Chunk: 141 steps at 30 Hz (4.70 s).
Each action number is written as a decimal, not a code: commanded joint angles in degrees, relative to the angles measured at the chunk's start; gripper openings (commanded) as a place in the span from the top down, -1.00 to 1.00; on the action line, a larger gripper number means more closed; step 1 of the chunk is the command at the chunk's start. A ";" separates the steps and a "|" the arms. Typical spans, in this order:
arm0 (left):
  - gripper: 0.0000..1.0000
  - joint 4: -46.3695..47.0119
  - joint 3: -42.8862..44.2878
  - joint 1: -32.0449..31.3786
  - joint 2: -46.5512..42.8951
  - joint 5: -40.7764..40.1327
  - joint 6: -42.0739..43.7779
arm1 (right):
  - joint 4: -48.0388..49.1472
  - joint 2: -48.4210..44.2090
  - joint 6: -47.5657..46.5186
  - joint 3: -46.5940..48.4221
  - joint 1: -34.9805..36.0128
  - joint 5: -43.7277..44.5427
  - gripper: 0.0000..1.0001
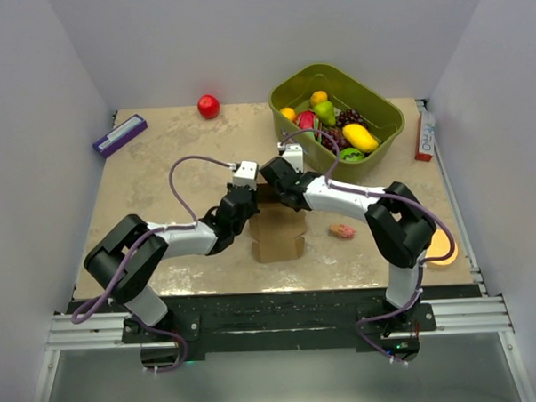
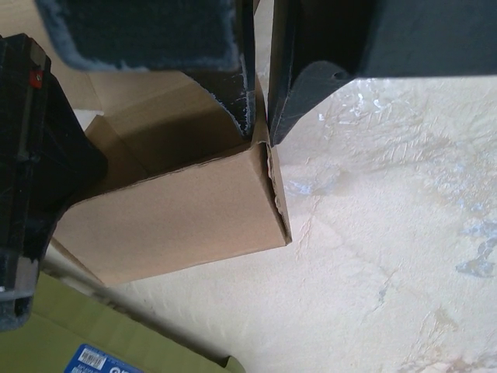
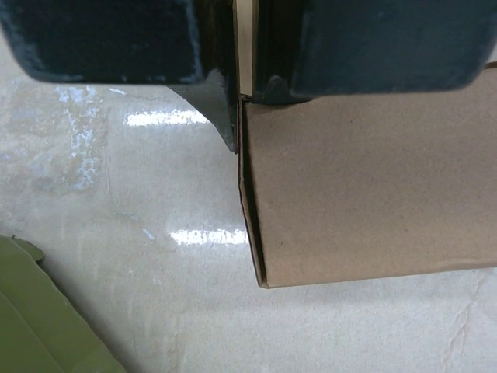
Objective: Fold the paper box
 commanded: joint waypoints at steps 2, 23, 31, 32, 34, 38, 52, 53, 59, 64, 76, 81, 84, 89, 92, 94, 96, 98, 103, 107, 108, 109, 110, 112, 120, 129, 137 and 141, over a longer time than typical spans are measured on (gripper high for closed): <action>0.80 -4.23 5.55 -0.33 0.69 -0.40 -0.29 | 8.28 -6.70 0.20 -7.30 -3.67 -2.64 0.78; 0.74 -8.46 7.76 -0.33 -0.52 0.92 -1.96 | 13.22 -4.96 2.04 -10.83 -2.17 2.60 0.27; 0.71 -9.52 7.93 -0.41 -2.02 -0.13 -1.35 | 9.97 -4.08 1.52 -10.47 -2.17 7.71 0.80; 0.71 -9.61 8.02 -0.33 -2.11 -0.22 -1.34 | 9.70 -4.16 1.52 -10.47 -2.17 7.97 0.84; 0.70 -9.61 7.93 -0.33 -2.28 0.04 -1.26 | 9.26 -4.25 1.43 -10.56 -2.17 8.76 0.93; 0.23 -9.08 8.02 -0.33 -2.81 2.23 -0.38 | 10.31 -4.95 -0.41 -10.30 -2.17 6.23 0.92; -0.69 -22.07 0.73 1.08 -23.46 9.79 1.99 | -12.52 1.98 -15.53 7.80 -6.22 -22.60 0.78; -0.70 -22.52 0.20 1.34 -24.42 10.58 2.52 | -14.02 2.51 -16.58 8.68 -6.22 -24.44 0.78; -0.76 -25.69 -2.87 3.53 -31.63 12.61 0.59 | -27.12 7.86 -24.31 15.98 -6.31 -30.87 0.71; -0.78 -25.43 -3.14 7.14 -30.07 18.83 0.24 | -31.69 12.35 -26.87 20.55 -6.31 -32.63 0.54; -0.79 -20.24 1.95 10.75 -18.55 26.59 1.29 | -29.42 9.29 -22.92 31.88 -7.53 -34.30 -0.65; -0.80 -18.66 3.53 12.76 -14.61 25.62 1.21 | -24.34 2.53 -18.36 30.76 -9.72 -29.75 -0.68; -0.80 -18.75 5.29 15.40 -12.13 25.09 -1.25 | -19.58 -5.11 -14.84 24.35 -11.66 -27.63 -0.68; -0.79 -20.24 8.98 18.74 -7.22 25.18 -2.22 | -16.67 -17.58 -11.41 10.23 -14.82 -21.05 -0.66; -0.79 -19.98 8.99 19.36 -5.11 24.92 -2.05 | -16.49 -22.78 -9.31 1.44 -14.92 -15.76 -0.61; -0.78 -19.36 8.81 19.45 -4.14 25.18 -1.96 | -15.97 -28.32 -7.89 -2.89 -14.92 -16.63 -0.57; -0.76 -18.84 8.81 19.45 -2.47 25.70 -1.96 | -15.26 -33.58 -5.70 -9.48 -14.83 -19.52 -0.51; -0.74 -18.49 8.72 19.45 -1.24 26.58 -2.14 | -14.39 -36.23 -2.64 -15.36 -13.44 -24.86 -0.49; -0.71 -16.46 6.35 19.45 0.00 26.59 -3.10 | -9.83 -36.51 6.94 -22.59 -2.37 -28.50 -0.44; -0.70 -14.89 4.95 19.45 1.05 28.24 -2.84 | 0.27 -31.68 9.60 -26.73 0.29 -31.66 -0.44; -0.68 -14.71 4.42 19.36 1.23 29.74 -2.84 | 1.43 -30.80 9.52 -26.47 0.29 -31.93 -0.45; -0.67 -14.70 3.46 19.27 1.32 30.27 -3.01 | 2.22 -28.97 8.91 -26.12 0.20 -31.84 -0.46; -0.66 -14.62 2.66 19.27 0.88 30.80 -3.45 | 3.79 -27.91 8.20 -24.38 -0.06 -31.14 -0.46; -0.63 -12.87 -1.28 19.10 -1.21 32.47 -4.68 | 5.38 -24.32 5.06 -20.17 -0.85 -30.17 -0.47; -0.59 -14.00 -15.96 10.14 -15.72 29.76 -10.83 | 14.79 -11.56 -1.64 -9.61 -7.36 -36.48 -0.47; -0.66 -22.96 -21.17 7.41 -31.19 24.31 -16.03 | 12.25 -8.53 -4.80 0.78 -9.64 -34.23 -0.54; -0.73 -25.87 -14.49 8.02 -29.18 22.45 -11.37 | -0.13 -28.75 -3.59 -15.02 -10.00 -26.74 -0.57; -0.75 -24.99 -11.76 10.74 -27.69 25.52 -10.49 | -11.53 -39.21 2.03 -24.68 -9.73 -29.99 -0.55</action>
